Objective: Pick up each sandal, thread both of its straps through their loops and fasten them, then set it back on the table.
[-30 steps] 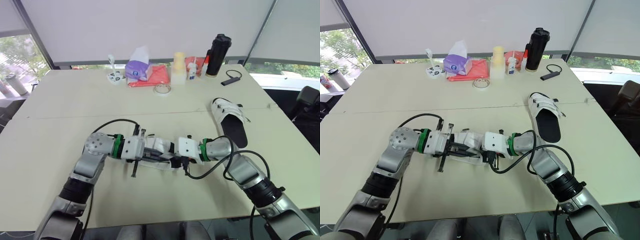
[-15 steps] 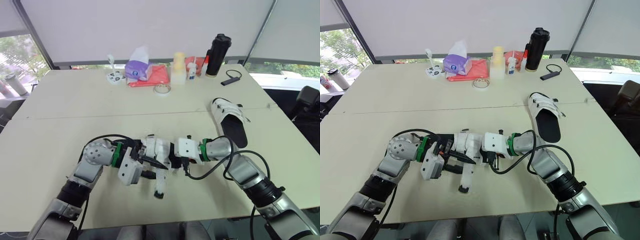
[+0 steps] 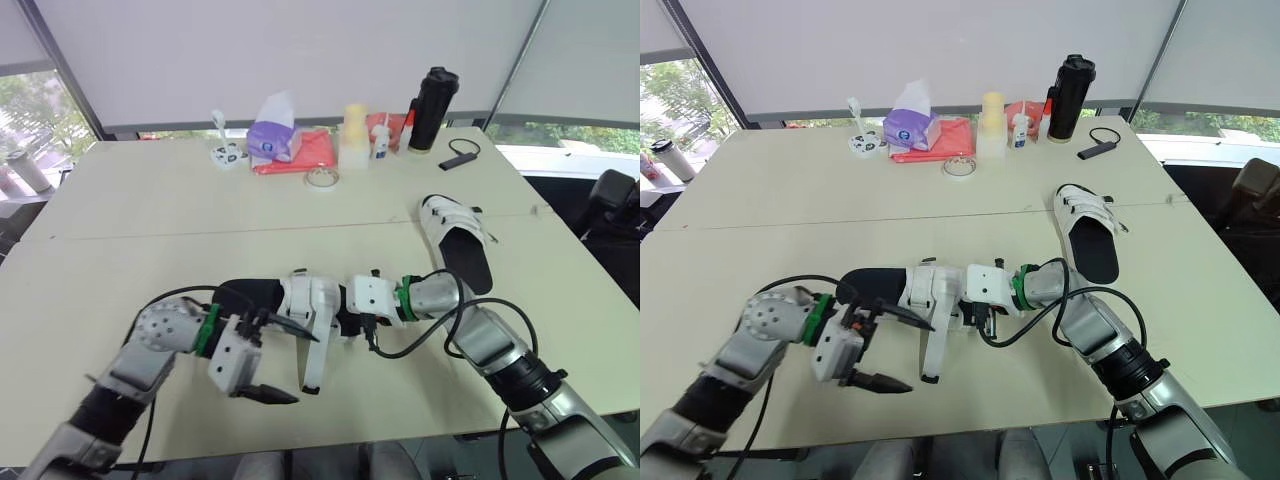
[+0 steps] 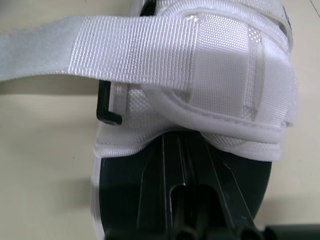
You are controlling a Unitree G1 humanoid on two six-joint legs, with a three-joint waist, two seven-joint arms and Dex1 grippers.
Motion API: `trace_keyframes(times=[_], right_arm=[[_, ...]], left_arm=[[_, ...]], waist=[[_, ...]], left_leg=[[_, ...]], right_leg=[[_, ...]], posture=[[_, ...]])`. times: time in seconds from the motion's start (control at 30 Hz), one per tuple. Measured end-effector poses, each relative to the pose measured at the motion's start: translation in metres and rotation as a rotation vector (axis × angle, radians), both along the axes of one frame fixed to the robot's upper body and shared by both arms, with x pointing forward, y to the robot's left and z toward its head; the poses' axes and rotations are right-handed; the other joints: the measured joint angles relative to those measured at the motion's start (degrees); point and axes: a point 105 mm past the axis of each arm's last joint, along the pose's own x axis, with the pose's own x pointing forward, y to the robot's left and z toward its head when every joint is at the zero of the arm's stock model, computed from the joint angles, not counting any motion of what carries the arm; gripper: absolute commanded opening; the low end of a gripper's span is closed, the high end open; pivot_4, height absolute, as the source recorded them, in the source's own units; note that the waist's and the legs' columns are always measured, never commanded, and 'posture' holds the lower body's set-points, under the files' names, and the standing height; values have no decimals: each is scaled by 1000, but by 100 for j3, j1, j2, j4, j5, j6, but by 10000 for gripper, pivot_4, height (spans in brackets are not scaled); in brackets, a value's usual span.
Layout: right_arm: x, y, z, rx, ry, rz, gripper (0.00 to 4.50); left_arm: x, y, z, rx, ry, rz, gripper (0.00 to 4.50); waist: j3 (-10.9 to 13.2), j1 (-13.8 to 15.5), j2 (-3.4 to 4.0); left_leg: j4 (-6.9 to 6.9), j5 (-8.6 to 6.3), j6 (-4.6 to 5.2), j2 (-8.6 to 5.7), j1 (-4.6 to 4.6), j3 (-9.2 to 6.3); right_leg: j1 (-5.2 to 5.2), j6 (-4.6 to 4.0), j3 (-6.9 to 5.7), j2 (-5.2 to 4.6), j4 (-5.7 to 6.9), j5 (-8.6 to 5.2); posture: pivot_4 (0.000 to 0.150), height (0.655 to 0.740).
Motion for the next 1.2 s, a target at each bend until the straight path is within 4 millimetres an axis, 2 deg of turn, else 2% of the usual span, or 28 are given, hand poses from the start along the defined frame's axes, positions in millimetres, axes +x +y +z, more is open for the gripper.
trace_keyframes(times=[0.07,0.13,0.3,0.43,0.63,0.77,0.87,1.1,1.2], right_arm=[[1,-1,0,-1,2,-2,0],[1,-1,0,-1,2,-3,0],[1,0,0,2,0,1,0],[0,-1,-1,5,2,-1,0],[-1,-1,-1,6,3,-4,0],[-1,-2,-1,8,4,-9,0],[-2,-2,-1,11,4,-14,0],[-3,-3,-1,13,5,-25,0],[-3,-3,-1,12,9,-31,0]], left_arm=[[2,10,3,-8,79,88,44782],[2,11,4,-40,200,164,44782],[2,-3,1,-146,632,353,44782],[-1,-14,-6,-173,874,425,44782],[0,-22,-19,-146,983,500,44782],[6,-36,-27,-197,1071,521,44782],[8,-43,-29,-205,1103,517,36226],[8,-56,-31,-218,1153,498,106],[11,-60,-29,-227,1159,497,106]], waist=[[0,8,0],[0,3,0],[0,-4,1],[0,5,1],[-3,13,1],[-4,18,0],[-4,23,0],[-4,27,-1],[-4,32,-1]], left_leg=[[1,-1,-2,1,1,-1],[2,-9,-15,2,2,-10],[1,-4,-6,2,2,-20],[2,-1,-2,0,3,-17],[0,-2,-3,-1,2,-2],[2,-2,-4,-1,1,-3],[1,-2,-4,-2,-1,-3],[1,-2,-3,-4,-4,-2],[1,-2,-4,-4,-4,-2]], right_leg=[[4,3,0,-1,-1,-3],[6,20,2,-5,-2,-13],[2,23,3,-4,4,-16],[3,16,2,-3,3,-12],[2,-3,2,-3,-1,-3],[4,-3,2,-4,-3,-2],[2,-3,1,-4,-4,-2],[2,-3,1,-6,-9,-3],[3,-3,0,-6,-10,-3]], posture=[[1500,7296],[1500,7296],[1500,7296],[1500,7296],[1500,7296],[1500,7296],[1500,7296],[1500,7296],[1500,7296]])
